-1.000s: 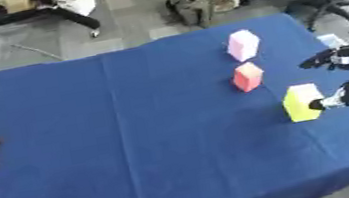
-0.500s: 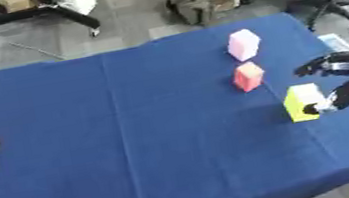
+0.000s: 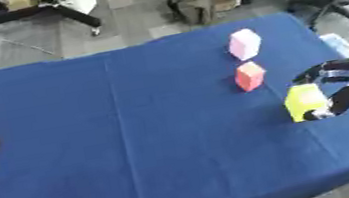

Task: Pick up the objects with one hand, pass them to the other hand, and then place them into the box on the other side of the table.

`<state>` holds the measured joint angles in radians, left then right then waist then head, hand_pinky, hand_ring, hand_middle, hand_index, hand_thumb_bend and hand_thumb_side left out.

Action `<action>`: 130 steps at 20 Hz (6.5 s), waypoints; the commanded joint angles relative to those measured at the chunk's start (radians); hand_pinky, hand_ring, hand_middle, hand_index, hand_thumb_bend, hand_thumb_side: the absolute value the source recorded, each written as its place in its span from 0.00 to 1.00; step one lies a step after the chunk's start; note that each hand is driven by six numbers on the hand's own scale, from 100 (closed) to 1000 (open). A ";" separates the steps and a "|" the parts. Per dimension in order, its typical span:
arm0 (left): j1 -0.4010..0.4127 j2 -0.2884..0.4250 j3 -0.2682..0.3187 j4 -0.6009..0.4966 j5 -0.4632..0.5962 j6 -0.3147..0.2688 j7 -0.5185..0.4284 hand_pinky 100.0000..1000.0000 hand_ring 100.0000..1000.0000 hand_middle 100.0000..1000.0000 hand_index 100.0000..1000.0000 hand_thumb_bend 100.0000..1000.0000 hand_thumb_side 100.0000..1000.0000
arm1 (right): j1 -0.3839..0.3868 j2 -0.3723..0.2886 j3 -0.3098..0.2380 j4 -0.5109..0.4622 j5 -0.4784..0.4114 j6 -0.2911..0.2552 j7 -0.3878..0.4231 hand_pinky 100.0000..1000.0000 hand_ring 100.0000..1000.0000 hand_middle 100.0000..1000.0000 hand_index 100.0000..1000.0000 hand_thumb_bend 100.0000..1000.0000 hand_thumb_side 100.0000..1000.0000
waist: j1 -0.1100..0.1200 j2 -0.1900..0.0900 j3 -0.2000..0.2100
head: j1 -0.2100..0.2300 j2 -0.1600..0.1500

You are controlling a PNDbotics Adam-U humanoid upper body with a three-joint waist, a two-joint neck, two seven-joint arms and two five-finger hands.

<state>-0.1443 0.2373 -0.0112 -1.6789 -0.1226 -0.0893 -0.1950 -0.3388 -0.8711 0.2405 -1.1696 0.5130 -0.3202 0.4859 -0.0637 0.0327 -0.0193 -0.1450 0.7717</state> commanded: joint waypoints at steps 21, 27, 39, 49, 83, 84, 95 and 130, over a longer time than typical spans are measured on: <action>-0.021 0.016 -0.001 -0.014 0.001 -0.001 -0.005 0.73 0.69 0.59 0.72 0.71 0.58 | -0.066 0.031 -0.058 0.139 0.153 -0.019 -0.062 0.85 0.92 0.87 0.96 0.37 0.48 | -0.003 0.003 0.007 | -0.013 -0.002; -0.023 0.016 -0.001 -0.014 0.002 -0.001 -0.007 0.73 0.69 0.59 0.72 0.71 0.58 | -0.074 0.041 -0.061 0.156 0.167 -0.021 -0.066 0.85 0.91 0.85 0.94 0.34 0.46 | -0.002 0.004 0.008 | -0.014 -0.002; -0.026 0.016 -0.001 -0.015 0.001 -0.001 -0.007 0.73 0.69 0.59 0.72 0.71 0.58 | -0.082 0.049 -0.076 0.164 0.163 -0.027 -0.151 0.80 0.83 0.60 0.73 0.03 0.24 | -0.001 0.006 0.010 | -0.017 -0.002; -0.021 0.013 0.003 -0.012 0.003 0.003 0.002 0.73 0.69 0.58 0.72 0.71 0.58 | -0.039 0.047 -0.123 0.002 0.004 -0.015 -0.318 0.71 0.63 0.22 0.33 0.00 0.21 | -0.001 0.003 0.005 | -0.001 -0.002; -0.329 0.259 -0.249 0.219 0.142 0.122 -0.154 0.70 0.66 0.55 0.74 0.83 0.69 | -0.010 0.662 -0.028 -0.739 -0.200 -0.003 -0.264 0.69 0.58 0.20 0.30 0.00 0.18 | 0.018 0.029 -0.007 | 0.120 -0.002; -0.343 0.263 -0.265 0.230 0.150 0.130 -0.165 0.70 0.66 0.55 0.74 0.83 0.69 | -0.011 0.666 -0.024 -0.741 -0.202 -0.005 -0.261 0.69 0.58 0.20 0.30 0.00 0.18 | 0.017 0.029 -0.008 | 0.121 -0.002; -0.445 0.209 -0.372 0.314 0.200 0.175 -0.222 0.69 0.66 0.55 0.74 0.86 0.70 | -0.052 0.698 0.048 -0.771 -0.234 -0.033 -0.190 0.69 0.58 0.20 0.30 0.00 0.16 | 0.010 0.026 -0.009 | 0.119 -0.002; -0.542 0.226 -0.488 0.277 0.347 0.200 -0.345 0.71 0.68 0.58 0.75 0.91 0.70 | -0.143 0.748 0.142 -0.720 -0.064 -0.165 -0.138 0.65 0.55 0.22 0.33 0.00 0.11 | 0.012 0.042 0.024 | 0.090 -0.002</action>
<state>-0.6639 0.4416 -0.5012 -1.3854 0.2150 0.1109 -0.5358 -0.4669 -0.1260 0.3824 -1.8870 0.4282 -0.4730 0.3513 -0.0563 0.0828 0.0035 -0.0519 0.7717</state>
